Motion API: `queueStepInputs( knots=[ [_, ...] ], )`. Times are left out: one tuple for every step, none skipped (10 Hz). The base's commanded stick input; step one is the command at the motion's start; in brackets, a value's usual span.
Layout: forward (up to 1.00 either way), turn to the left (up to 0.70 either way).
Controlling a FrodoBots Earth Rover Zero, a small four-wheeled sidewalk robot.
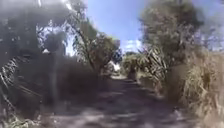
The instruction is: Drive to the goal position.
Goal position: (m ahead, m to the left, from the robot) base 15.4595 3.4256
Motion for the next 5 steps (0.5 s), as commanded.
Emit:
queueStepInputs(
  knots=[
    [1.0,0.0],
    [1.0,0.0],
    [1.0,0.0],
    [1.0,0.0],
    [1.0,0.0]
  ],
)
